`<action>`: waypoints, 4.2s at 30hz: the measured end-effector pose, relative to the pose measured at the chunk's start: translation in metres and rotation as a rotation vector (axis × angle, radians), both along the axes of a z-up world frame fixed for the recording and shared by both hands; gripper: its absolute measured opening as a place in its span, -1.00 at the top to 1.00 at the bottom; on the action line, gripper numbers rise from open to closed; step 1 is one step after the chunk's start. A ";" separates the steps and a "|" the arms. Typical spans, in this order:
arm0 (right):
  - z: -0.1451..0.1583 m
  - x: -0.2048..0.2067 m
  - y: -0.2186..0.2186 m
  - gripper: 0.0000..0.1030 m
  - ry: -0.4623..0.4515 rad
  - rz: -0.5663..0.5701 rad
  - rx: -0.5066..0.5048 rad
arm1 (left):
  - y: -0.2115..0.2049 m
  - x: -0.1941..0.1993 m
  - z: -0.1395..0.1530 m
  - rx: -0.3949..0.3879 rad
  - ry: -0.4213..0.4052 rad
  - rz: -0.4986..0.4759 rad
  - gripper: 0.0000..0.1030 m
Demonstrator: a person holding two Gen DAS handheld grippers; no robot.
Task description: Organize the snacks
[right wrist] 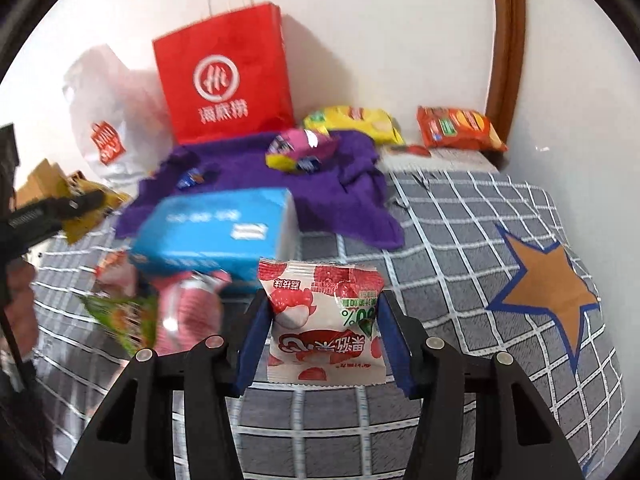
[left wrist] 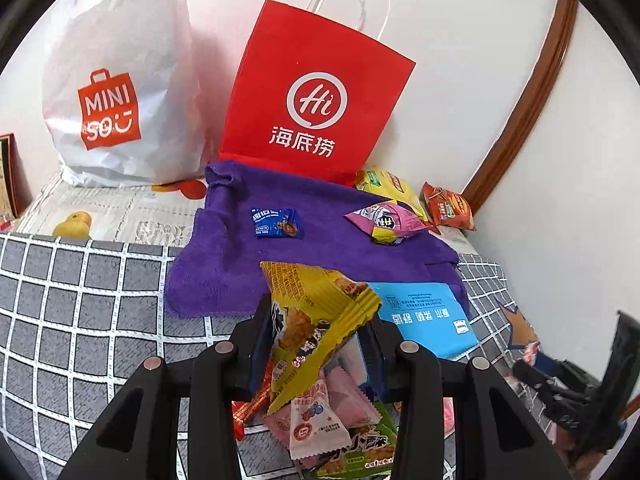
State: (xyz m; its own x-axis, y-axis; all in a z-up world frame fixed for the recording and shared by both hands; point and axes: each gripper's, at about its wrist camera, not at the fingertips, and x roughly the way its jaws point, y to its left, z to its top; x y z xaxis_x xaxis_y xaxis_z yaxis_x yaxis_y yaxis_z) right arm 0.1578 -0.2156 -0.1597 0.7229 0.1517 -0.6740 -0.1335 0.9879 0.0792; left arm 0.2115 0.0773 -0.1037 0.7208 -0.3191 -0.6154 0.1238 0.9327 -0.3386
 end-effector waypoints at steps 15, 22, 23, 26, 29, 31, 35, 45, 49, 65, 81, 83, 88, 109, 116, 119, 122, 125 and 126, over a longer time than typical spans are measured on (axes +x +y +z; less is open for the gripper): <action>0.039 0.022 0.048 -0.01 0.015 0.093 -0.013 | -0.001 -0.026 0.027 -0.016 0.051 -0.012 0.27; 0.063 0.048 0.060 -0.01 -0.018 0.125 0.007 | -0.016 -0.026 0.058 -0.030 0.055 -0.074 0.27; 0.067 0.052 0.060 -0.01 -0.025 0.128 0.009 | -0.018 -0.025 0.062 -0.032 0.050 -0.078 0.27; 0.074 0.063 0.061 -0.01 -0.025 0.125 0.014 | -0.023 -0.020 0.076 -0.032 0.040 -0.086 0.27; 0.081 0.074 0.060 -0.01 -0.028 0.132 0.027 | -0.025 -0.010 0.090 -0.025 0.030 -0.084 0.27; 0.085 0.083 0.060 -0.01 -0.037 0.130 0.021 | -0.026 -0.003 0.099 -0.018 0.023 -0.081 0.27; 0.090 0.102 0.060 -0.01 -0.056 0.130 0.015 | -0.027 0.015 0.110 -0.010 0.014 -0.070 0.27; 0.093 0.167 0.070 -0.01 -0.070 0.142 -0.021 | -0.024 0.085 0.100 0.008 0.073 -0.033 0.27; 0.090 0.187 0.072 -0.01 -0.074 0.156 0.000 | -0.019 0.112 0.087 0.022 0.104 -0.015 0.27; 0.029 0.236 0.061 -0.01 0.103 0.191 -0.119 | 0.019 0.160 0.001 0.033 0.327 0.068 0.26; -0.014 0.246 0.078 -0.01 0.243 0.249 -0.174 | 0.006 0.166 -0.023 0.089 0.419 0.057 0.26; -0.015 0.248 0.075 -0.01 0.253 0.238 -0.171 | 0.004 0.166 -0.023 0.091 0.422 0.053 0.26; -0.016 0.251 0.076 -0.02 0.263 0.233 -0.177 | 0.001 0.167 -0.025 0.096 0.429 0.044 0.26; 0.015 0.227 0.087 -0.30 0.136 0.243 -0.223 | -0.021 0.168 -0.038 0.119 0.463 -0.006 0.26; 0.027 0.219 0.091 -0.33 0.096 0.248 -0.216 | -0.024 0.168 -0.040 0.125 0.464 -0.014 0.26; 0.028 0.219 0.093 -0.33 0.079 0.224 -0.254 | -0.028 0.170 -0.042 0.131 0.468 -0.017 0.25; 0.029 0.220 0.091 -0.33 0.072 0.222 -0.251 | -0.029 0.170 -0.043 0.136 0.469 -0.018 0.25; 0.031 0.220 0.089 -0.33 0.069 0.219 -0.241 | -0.030 0.171 -0.043 0.145 0.470 -0.017 0.18; 0.031 0.220 0.089 -0.33 0.066 0.218 -0.241 | -0.029 0.171 -0.043 0.143 0.470 -0.017 0.11</action>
State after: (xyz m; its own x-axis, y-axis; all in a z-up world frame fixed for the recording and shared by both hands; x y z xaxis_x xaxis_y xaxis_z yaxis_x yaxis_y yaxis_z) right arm 0.3776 -0.1265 -0.1288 0.6442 0.1286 -0.7539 -0.3462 0.9280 -0.1375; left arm 0.3821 0.0480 -0.1462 0.3502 -0.2169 -0.9112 0.0041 0.9732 -0.2300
